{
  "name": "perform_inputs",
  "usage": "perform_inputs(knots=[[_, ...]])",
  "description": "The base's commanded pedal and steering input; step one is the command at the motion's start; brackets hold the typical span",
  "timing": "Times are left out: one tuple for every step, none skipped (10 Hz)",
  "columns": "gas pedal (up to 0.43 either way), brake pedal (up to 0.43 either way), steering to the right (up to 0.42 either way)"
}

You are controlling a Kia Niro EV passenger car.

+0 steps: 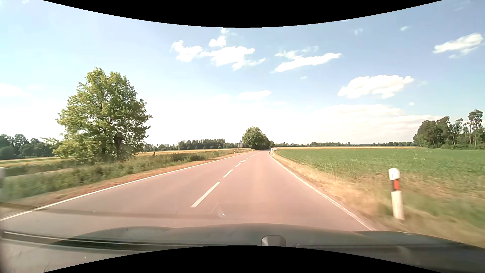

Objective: Follow the waypoints while adhering to traffic rules and regulations

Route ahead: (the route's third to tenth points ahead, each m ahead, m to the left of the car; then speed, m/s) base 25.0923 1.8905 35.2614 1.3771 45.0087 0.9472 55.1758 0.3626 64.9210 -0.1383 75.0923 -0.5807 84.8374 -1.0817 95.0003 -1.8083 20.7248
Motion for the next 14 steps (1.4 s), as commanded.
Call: perform_inputs(knots=[[0.28,0.006,0.008],[0.28,0.006,0.008],[0.268,0.006,0.008],[0.268,0.006,0.007],[0.268,0.006,0.007],[0.268,0.006,0.008],[0.268,0.006,0.008],[0.268,0.006,0.007],[0.268,0.006,0.008],[0.268,0.006,0.008],[0.268,0.006,0.008],[0.268,0.006,0.008],[0.268,0.006,0.008],[0.268,0.006,0.008]])
